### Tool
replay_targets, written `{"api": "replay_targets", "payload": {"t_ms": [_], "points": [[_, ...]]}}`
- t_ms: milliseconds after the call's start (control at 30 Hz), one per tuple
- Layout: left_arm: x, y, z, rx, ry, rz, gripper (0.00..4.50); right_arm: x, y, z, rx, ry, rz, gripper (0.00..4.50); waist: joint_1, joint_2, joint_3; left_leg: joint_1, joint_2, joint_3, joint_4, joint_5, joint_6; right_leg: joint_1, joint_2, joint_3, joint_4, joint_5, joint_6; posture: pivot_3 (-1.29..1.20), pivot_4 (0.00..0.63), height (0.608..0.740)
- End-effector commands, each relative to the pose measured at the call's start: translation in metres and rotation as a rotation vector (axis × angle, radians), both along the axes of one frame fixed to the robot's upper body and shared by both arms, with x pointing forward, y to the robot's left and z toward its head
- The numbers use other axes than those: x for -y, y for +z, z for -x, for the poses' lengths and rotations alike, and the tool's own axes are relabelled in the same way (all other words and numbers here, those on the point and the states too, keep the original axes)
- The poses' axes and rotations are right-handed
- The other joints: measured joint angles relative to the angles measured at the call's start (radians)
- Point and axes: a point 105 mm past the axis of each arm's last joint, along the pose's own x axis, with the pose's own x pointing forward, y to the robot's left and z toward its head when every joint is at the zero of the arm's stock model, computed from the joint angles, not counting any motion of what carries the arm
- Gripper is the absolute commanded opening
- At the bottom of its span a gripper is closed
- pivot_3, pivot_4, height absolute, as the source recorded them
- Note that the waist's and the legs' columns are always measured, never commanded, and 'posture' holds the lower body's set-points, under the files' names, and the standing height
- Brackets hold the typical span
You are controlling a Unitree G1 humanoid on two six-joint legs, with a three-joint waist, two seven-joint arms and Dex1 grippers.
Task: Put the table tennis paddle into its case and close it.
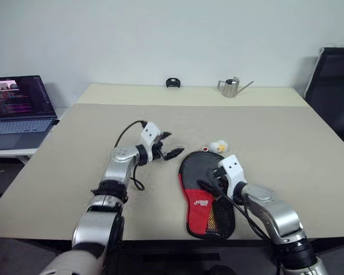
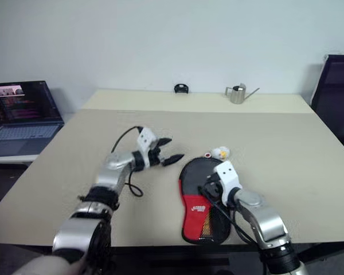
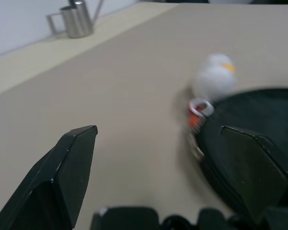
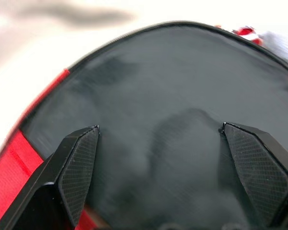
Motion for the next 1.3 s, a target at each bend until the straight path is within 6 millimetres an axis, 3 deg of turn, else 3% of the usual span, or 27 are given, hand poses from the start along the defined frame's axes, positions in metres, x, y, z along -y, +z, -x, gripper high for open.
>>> {"api": "replay_targets", "payload": {"t_ms": [33, 300, 567, 733, 900, 1033, 1300], "points": [[0.008, 0.032, 0.014, 0.076, -0.087, 0.028, 4.47, 0.005, -0.012, 0.011, -0.096, 0.046, 0.004, 4.5, 0.005, 0.0, 0.0, 0.0, 0.0, -0.001, 0.0, 0.0, 0.0, 0.0, 0.0, -0.001, 0.0, 0.0, 0.0, 0.0, 0.15, 0.74], [0.04, 0.038, 0.051, 0.038, -0.33, 0.006, 4.47, 0.01, 0.044, 0.03, -0.048, 0.225, -0.098, 4.5, 0.005, 0.006, 0.005, -0.001, -0.001, -0.001, 0.0, 0.0, 0.0, 0.0, 0.0, -0.001, 0.0, 0.0, 0.0, 0.0, 0.15, 0.74], [0.076, 0.009, 0.054, 0.004, -0.424, -0.063, 4.47, 0.065, 0.085, 0.028, 0.01, 0.143, -0.045, 4.5, 0.009, 0.007, 0.007, -0.001, -0.001, 0.0, 0.0, 0.0, 0.001, 0.0, 0.0, -0.001, -0.001, 0.0, 0.0, 0.0, 0.15, 0.74], [0.087, -0.01, 0.039, 0.086, -0.387, -0.174, 4.47, 0.08, 0.099, 0.019, 0.059, 0.08, -0.029, 4.5, 0.006, 0.006, 0.008, -0.001, 0.0, 0.0, 0.0, -0.001, 0.001, 0.0, 0.002, 0.0, -0.001, 0.0, 0.0, 0.0, 0.15, 0.74], [0.097, -0.017, 0.03, 0.094, -0.36, -0.144, 4.47, 0.083, 0.108, 0.006, 0.105, 0.0, -0.047, 4.5, 0.008, 0.006, 0.009, -0.002, 0.0, 0.002, 0.0, -0.001, 0.002, -0.001, 0.002, 0.002, -0.002, 0.0, 0.0, 0.0, 0.15, 0.74], [0.103, -0.033, 0.033, 0.042, -0.381, -0.152, 4.47, 0.079, 0.11, 0.004, 0.116, -0.004, -0.047, 4.5, 0.01, 0.006, 0.009, -0.003, 0.0, 0.002, 0.0, -0.002, 0.003, -0.001, 0.001, 0.001, -0.002, 0.0, 0.0, 0.0, 0.15, 0.74], [0.096, -0.068, 0.037, -0.086, -0.386, -0.235, 4.47, 0.074, 0.122, -0.005, 0.142, -0.019, -0.081, 4.5, 0.011, 0.006, 0.01, -0.002, 0.0, 0.003, 0.0, -0.002, 0.004, -0.001, 0.001, 0.002, -0.002, 0.0, 0.0, 0.0, 0.15, 0.74]]}}
